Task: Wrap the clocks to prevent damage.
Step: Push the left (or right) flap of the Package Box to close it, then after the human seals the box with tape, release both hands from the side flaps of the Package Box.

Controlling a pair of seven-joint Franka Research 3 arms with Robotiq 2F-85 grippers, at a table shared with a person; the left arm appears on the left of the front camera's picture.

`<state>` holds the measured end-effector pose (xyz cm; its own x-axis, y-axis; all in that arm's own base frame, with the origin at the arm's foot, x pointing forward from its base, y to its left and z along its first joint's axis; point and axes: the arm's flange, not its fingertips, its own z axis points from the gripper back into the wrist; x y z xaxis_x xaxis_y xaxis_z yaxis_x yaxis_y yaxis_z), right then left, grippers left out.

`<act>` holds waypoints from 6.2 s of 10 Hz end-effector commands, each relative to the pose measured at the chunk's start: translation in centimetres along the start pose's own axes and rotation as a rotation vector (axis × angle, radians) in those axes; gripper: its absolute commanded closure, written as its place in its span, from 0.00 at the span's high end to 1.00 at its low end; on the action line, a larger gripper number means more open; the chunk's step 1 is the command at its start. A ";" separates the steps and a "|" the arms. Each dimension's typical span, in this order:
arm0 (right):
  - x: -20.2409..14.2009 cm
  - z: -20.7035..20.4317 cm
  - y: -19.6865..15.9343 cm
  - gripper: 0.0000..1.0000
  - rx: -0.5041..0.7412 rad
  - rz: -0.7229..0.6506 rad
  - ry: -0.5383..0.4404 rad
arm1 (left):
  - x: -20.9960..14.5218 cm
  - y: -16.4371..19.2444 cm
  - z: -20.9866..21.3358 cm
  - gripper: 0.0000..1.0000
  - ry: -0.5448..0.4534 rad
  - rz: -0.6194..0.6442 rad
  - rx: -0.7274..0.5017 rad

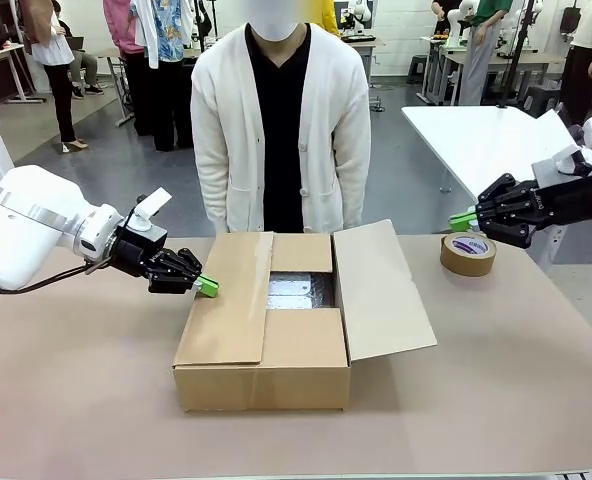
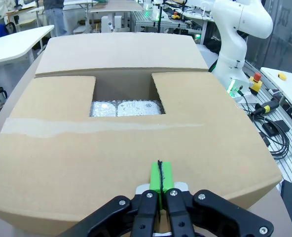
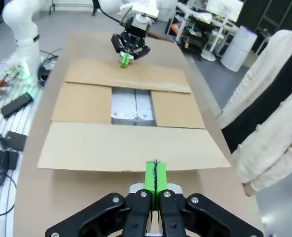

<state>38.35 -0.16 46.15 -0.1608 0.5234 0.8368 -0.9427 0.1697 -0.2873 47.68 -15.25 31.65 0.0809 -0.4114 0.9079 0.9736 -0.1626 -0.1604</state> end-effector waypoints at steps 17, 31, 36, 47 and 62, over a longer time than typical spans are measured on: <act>-12.3 -2.3 -0.5 0.01 0.060 -0.248 0.112 | -0.3 0.0 -0.2 0.00 0.009 0.005 0.004; -11.0 -13.3 -1.4 0.01 0.389 -0.141 -0.095 | -0.3 0.0 -0.2 0.00 0.009 0.005 0.004; -8.2 -15.8 -2.0 0.01 0.307 -0.117 -0.174 | -0.3 0.0 -0.2 0.00 0.009 0.005 0.004; -7.8 -25.8 -2.8 0.01 0.289 -0.180 -0.195 | -0.3 0.0 -0.2 0.00 0.009 0.005 0.004; -6.9 -24.5 -2.7 0.01 0.321 -0.212 -0.222 | -0.3 0.0 -0.2 0.00 0.009 0.005 0.004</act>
<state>49.28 16.09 30.13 0.0141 0.3000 0.9538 -0.9991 -0.0345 0.0256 47.68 -15.26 31.66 0.0806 -0.4113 0.9079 0.9736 -0.1628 -0.1602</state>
